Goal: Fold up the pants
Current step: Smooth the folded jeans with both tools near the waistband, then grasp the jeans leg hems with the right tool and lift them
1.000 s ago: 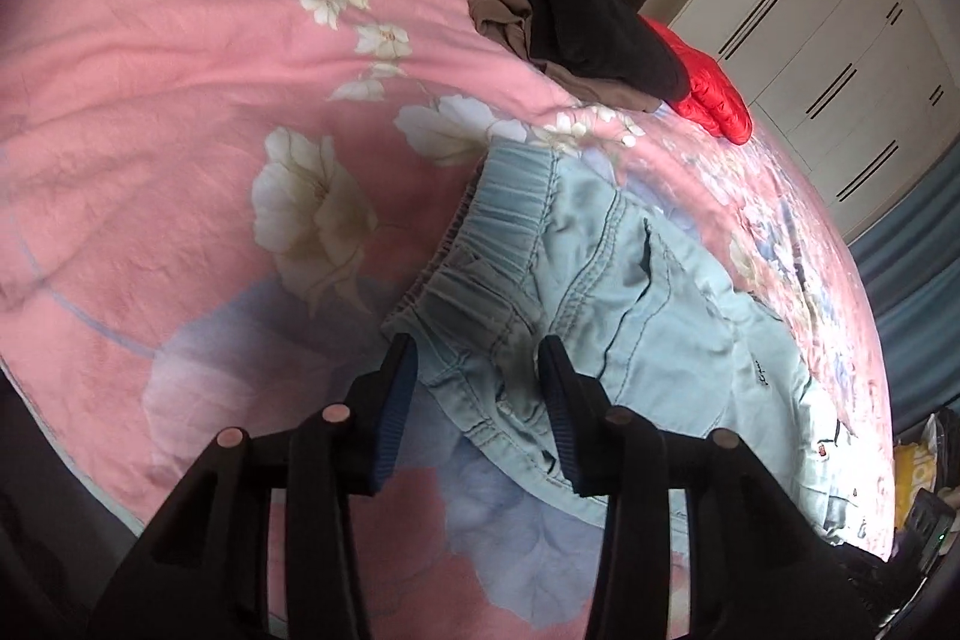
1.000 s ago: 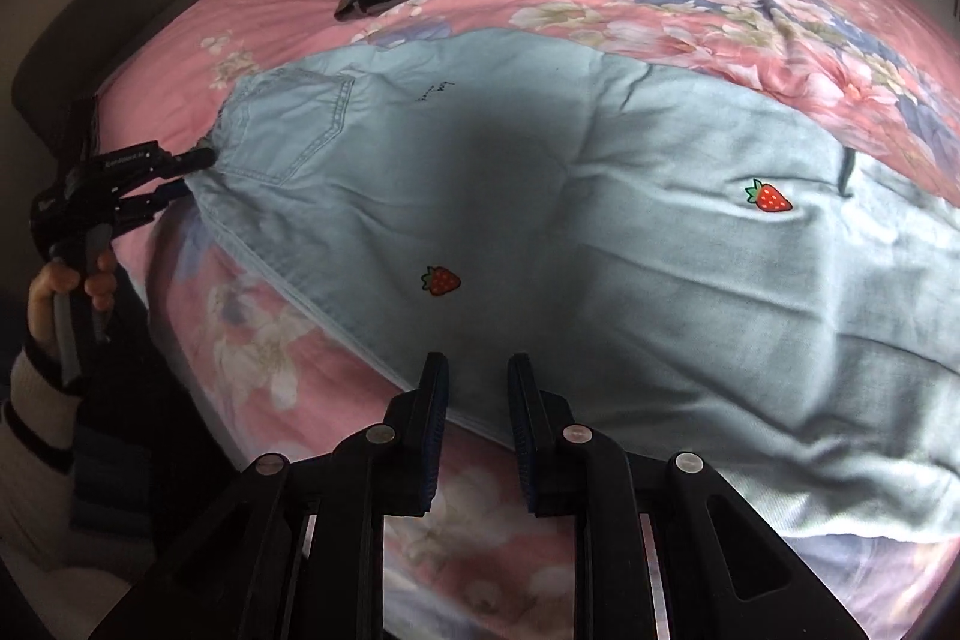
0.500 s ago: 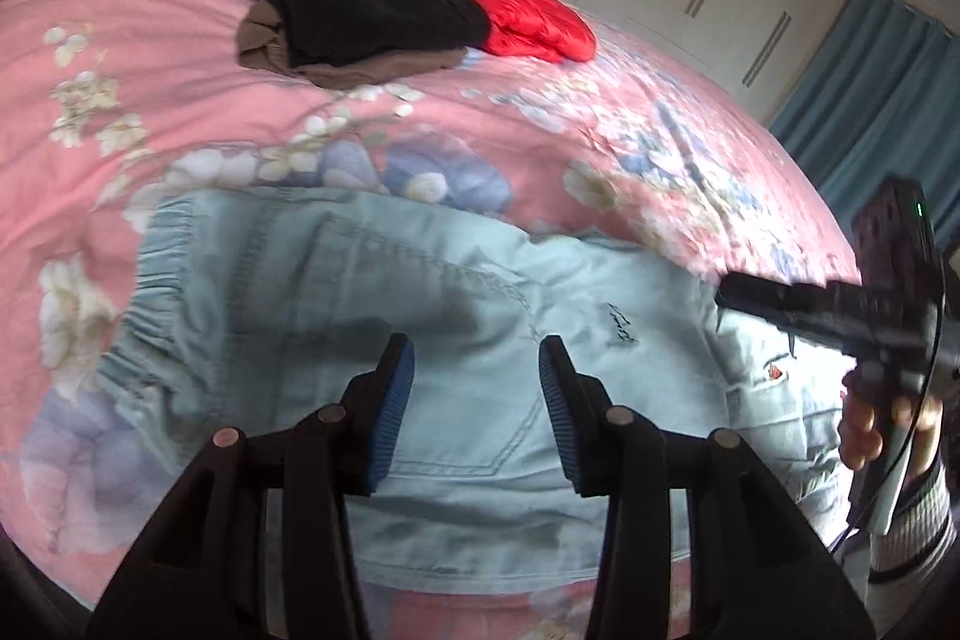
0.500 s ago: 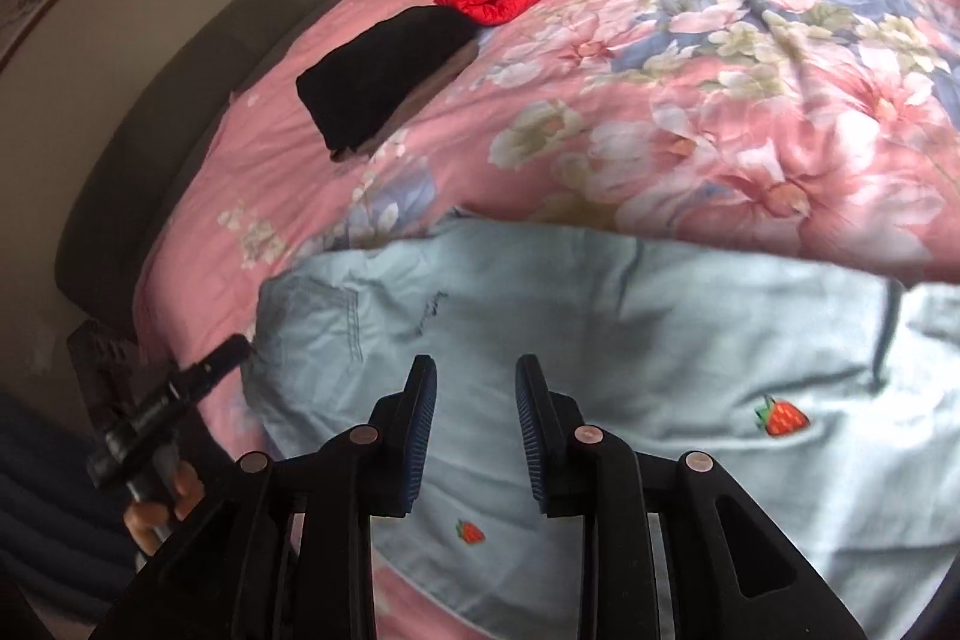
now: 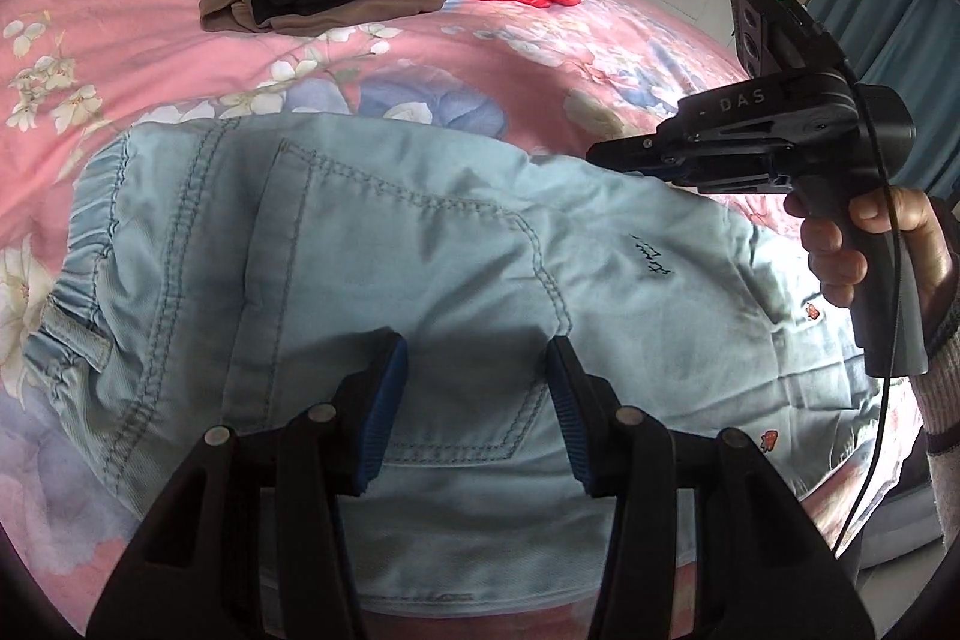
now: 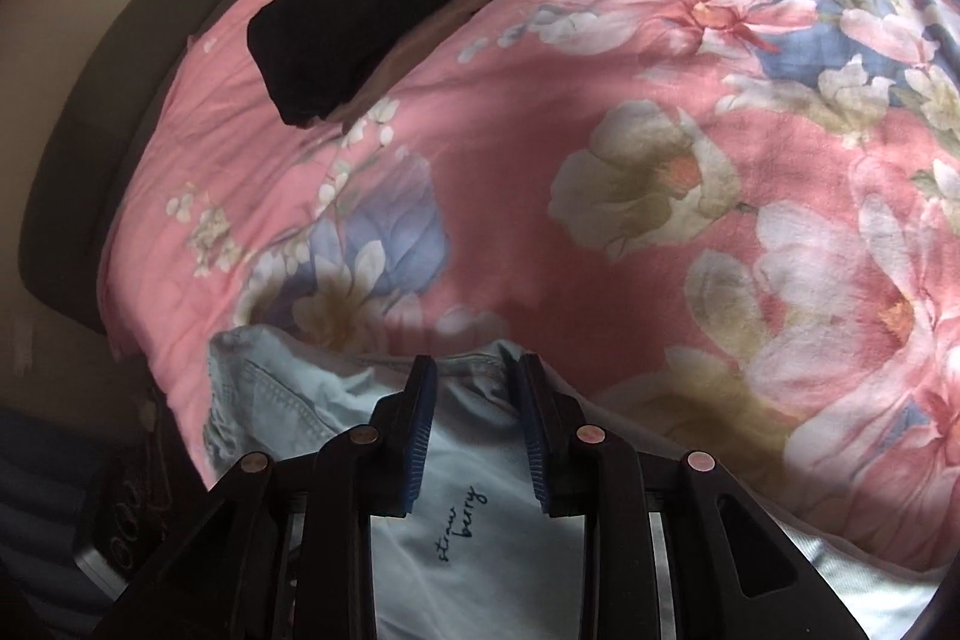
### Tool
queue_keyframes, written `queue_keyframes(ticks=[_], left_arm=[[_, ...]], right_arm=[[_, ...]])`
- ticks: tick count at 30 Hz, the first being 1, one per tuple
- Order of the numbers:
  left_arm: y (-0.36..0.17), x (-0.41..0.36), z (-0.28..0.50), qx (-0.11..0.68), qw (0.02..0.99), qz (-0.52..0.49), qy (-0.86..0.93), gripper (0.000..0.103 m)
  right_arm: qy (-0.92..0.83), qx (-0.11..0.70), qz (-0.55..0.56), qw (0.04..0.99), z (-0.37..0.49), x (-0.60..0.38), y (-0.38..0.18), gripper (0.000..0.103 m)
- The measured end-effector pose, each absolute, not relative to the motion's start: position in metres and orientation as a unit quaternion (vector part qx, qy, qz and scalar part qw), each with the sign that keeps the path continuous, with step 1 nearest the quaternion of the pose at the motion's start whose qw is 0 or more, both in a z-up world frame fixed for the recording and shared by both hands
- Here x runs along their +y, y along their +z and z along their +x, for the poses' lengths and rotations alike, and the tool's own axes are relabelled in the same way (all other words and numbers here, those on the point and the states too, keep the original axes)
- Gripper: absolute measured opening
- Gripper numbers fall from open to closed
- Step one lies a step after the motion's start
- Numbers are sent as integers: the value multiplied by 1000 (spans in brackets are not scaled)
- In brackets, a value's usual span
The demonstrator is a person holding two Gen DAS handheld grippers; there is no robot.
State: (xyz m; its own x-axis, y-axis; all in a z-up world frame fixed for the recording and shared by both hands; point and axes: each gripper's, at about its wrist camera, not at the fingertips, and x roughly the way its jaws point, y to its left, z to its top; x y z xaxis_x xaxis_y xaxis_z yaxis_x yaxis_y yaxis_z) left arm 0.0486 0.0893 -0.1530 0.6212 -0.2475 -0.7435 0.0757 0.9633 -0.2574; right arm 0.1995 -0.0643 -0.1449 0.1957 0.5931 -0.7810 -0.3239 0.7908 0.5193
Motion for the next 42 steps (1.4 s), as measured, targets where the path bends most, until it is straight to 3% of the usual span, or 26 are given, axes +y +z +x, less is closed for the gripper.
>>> queue_keyframes(ticks=[1,3,10,16,22,26,29,36,42], left_arm=[[-153,89,48,425,895,-102,-91,48],[-154,90,49,424,895,-105,-91,48],[-153,89,48,428,893,-102,-90,48],[-155,90,51,431,892,-100,-90,49],[-156,88,52,435,892,-90,-85,50],[-156,87,53,440,891,-90,-73,50],[-156,83,55,445,890,-80,-61,51],[-153,60,58,460,887,-22,-26,66],[-138,45,56,458,887,-41,-42,67]], right_arm=[[298,557,111,767,200,-62,-145,25],[289,542,84,785,199,-59,-141,9],[226,503,79,831,206,-65,-138,3],[222,449,168,849,168,-137,-117,3],[179,432,233,853,85,-245,-124,7],[111,432,278,851,31,-321,-145,24],[62,421,325,844,0,-375,-158,24],[-85,324,439,834,-78,-493,-151,27],[-49,300,500,811,-117,-502,-165,35]])
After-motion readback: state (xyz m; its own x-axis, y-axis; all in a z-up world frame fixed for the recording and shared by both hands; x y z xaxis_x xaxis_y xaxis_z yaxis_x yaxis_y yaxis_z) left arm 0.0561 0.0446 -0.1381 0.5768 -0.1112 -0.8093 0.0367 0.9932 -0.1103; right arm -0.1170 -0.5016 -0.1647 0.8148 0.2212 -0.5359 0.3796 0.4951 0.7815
